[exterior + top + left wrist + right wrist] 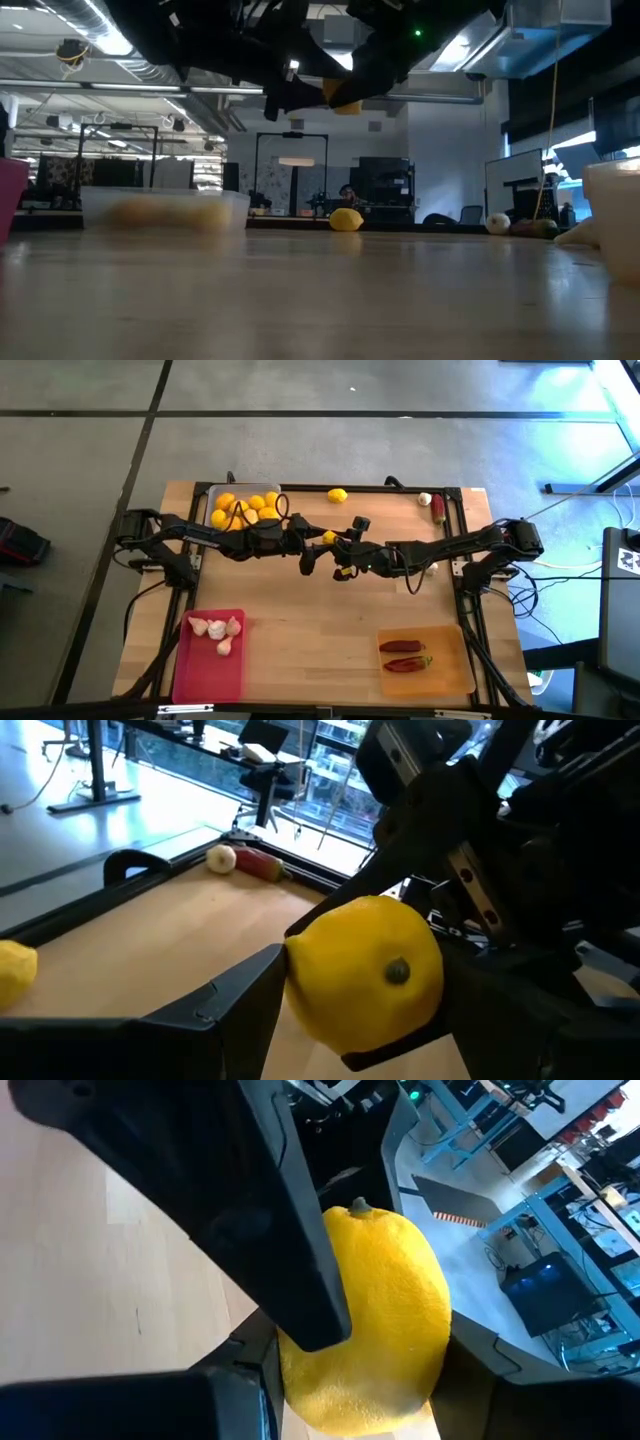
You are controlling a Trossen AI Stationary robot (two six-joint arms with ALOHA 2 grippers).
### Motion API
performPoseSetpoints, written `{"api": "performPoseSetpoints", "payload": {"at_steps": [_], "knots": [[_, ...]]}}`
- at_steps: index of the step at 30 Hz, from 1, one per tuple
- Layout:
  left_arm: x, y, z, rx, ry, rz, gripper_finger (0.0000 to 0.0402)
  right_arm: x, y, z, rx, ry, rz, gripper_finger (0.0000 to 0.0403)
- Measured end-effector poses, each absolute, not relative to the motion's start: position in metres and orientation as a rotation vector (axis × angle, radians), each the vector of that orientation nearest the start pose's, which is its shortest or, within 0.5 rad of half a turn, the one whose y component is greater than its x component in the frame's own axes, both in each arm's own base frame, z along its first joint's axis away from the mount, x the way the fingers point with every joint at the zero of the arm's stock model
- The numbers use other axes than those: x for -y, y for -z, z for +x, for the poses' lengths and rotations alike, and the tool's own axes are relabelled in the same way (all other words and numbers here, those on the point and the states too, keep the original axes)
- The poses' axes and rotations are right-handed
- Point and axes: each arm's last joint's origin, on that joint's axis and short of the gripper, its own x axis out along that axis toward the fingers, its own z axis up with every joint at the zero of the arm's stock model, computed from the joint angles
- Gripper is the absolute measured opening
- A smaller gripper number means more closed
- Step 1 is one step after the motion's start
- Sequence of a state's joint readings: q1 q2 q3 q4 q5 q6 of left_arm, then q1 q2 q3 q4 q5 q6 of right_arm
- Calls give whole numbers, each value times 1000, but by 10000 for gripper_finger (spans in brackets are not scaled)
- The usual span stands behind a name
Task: Sort produce into baskets
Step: Put the yellow lemon into the left white bin
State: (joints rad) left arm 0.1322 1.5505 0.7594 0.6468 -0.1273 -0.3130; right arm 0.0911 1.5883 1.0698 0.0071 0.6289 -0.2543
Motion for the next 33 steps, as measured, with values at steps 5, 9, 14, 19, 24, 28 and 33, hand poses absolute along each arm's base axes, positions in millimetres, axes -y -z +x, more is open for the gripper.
{"api": "performPoseSetpoints", "payload": {"at_steps": [5,9,14,19,24,28,33], "knots": [[-46,-223,322,-100,-271,-290,221,-18,-254,347,-536,483,-413,160],[-46,-223,322,-102,-270,-269,176,-18,-255,347,-533,485,-409,167],[-46,-223,322,-102,-266,-257,158,-20,-255,347,-505,512,-333,208],[-45,-227,319,-132,-244,-227,168,-32,-257,343,-492,495,-282,263],[-44,-243,305,-156,-264,-195,170,-46,-261,332,-517,513,-255,284],[-44,-255,290,-200,-280,-175,171,-51,-256,327,-549,521,-196,286],[-53,-266,264,-281,-413,-145,172,-50,-248,326,-584,532,-129,286]]}}
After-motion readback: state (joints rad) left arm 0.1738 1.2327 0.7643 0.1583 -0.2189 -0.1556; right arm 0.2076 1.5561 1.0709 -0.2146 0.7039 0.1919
